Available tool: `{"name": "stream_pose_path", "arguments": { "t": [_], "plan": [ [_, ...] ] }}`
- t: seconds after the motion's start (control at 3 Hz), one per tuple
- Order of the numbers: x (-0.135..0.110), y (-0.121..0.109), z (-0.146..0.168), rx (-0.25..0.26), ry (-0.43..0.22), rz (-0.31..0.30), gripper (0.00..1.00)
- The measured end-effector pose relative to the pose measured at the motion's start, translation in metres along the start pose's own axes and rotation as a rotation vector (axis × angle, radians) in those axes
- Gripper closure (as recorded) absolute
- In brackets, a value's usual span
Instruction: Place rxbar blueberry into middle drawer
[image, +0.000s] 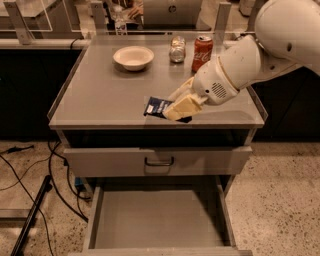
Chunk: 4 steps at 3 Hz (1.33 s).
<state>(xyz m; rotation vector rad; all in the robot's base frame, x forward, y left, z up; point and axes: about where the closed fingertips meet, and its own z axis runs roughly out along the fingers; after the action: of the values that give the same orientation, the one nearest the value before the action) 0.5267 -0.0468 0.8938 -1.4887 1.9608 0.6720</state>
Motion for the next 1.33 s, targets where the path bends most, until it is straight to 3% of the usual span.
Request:
{"name": "stream_pose_path", "arguments": {
  "t": [0.67,1.0,1.33],
  "plan": [
    [0.03,0.048,-0.021,0.012,0.022,-0.02,1.0],
    [0.059,0.064,-0.005,-0.02,-0.011,-0.019,1.0],
    [0.095,0.077,0.032,-0.079,-0.059,-0.033,1.0]
  ]
}}
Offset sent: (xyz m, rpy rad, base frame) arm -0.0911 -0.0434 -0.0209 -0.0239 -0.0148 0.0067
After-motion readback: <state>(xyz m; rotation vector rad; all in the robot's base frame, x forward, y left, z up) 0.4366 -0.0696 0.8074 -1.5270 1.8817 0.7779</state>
